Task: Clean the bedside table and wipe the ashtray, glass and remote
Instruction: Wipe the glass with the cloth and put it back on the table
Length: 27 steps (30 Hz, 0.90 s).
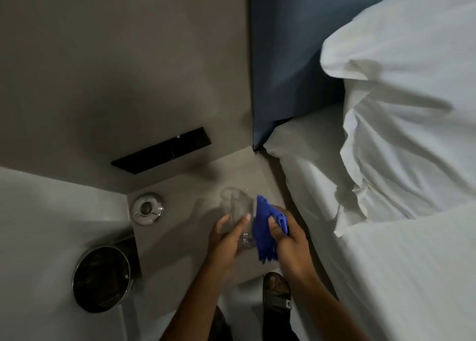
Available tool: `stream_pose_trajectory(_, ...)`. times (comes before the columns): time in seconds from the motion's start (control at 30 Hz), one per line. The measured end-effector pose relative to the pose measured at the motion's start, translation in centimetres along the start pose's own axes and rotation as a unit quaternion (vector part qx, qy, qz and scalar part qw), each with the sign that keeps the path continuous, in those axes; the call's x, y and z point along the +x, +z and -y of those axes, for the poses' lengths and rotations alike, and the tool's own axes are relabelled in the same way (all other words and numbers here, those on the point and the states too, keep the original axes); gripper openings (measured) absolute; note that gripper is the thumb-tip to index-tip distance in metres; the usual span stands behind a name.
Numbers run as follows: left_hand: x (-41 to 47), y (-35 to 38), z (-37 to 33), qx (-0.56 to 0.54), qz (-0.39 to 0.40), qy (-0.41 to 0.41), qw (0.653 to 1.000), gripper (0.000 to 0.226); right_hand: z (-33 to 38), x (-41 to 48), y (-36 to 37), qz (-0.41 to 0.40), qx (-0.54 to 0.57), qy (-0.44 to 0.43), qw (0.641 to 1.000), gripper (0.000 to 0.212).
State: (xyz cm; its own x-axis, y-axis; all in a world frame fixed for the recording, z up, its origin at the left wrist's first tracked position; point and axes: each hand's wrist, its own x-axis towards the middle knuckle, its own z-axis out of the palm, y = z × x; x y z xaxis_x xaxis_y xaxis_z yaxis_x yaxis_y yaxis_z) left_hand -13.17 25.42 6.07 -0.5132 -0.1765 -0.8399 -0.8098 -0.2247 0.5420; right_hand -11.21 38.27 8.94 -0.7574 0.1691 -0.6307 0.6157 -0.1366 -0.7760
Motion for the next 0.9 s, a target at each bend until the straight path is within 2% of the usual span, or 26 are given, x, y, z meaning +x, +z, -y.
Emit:
stream_pose_trajectory(0.07,2.0,0.0,-1.3,0.028,-0.039,0.013,0.999,0.059,-0.7,0.2,-0.8,-0.033,0.075,0.058,0.995,0.016)
stream_pose_trajectory(0.13,4.2,0.1,-2.6,0.065,-0.030,0.029,0.997,0.061,-1.5,0.5,-1.7,-0.065,0.122,0.095,0.986,0.013)
stream_pose_trajectory(0.2,6.1,0.6,-4.0,0.136,-0.020,0.071,0.988,0.062,-1.8,0.8,-2.5,-0.076,0.120,0.105,0.984,0.015)
stream_pose_trajectory(0.23,6.8,1.0,-4.8,0.194,-0.024,0.109,0.975,0.063,-1.6,0.9,-2.8,-0.079,0.117,0.108,0.984,0.016)
stream_pose_trajectory(0.3,8.2,1.9,-6.3,0.324,-0.051,0.185,0.926,0.063,-1.6,1.3,-3.5,-0.076,0.111,0.115,0.984,0.014)
stream_pose_trajectory(0.4,10.1,3.0,-7.8,0.440,-0.094,0.242,0.860,0.055,-1.5,1.4,-4.2,-0.070,0.106,0.129,0.983,0.022)
stream_pose_trajectory(0.53,11.9,4.0,-8.4,0.534,-0.110,0.279,0.790,0.049,-1.1,1.2,-5.7,-0.054,0.099,0.125,0.986,0.016)
stream_pose_trajectory(0.63,12.5,4.3,-8.2,0.574,-0.112,0.294,0.756,0.059,-1.0,1.6,-6.6,-0.066,0.087,0.132,0.985,0.022)
stream_pose_trajectory(0.7,13.0,4.5,-8.1,0.587,-0.117,0.318,0.735,0.059,-0.7,1.5,-7.0,-0.076,0.078,0.138,0.984,0.019)
stream_pose_trajectory(0.77,13.3,4.6,-8.3,0.583,-0.127,0.333,0.730,0.061,-0.3,1.5,-7.4,-0.084,0.082,0.139,0.983,0.017)
stream_pose_trajectory(0.9,14.0,4.9,-9.2,0.562,-0.093,0.333,0.752,0.069,0.3,0.7,-7.8,-0.085,0.088,0.124,0.985,0.017)
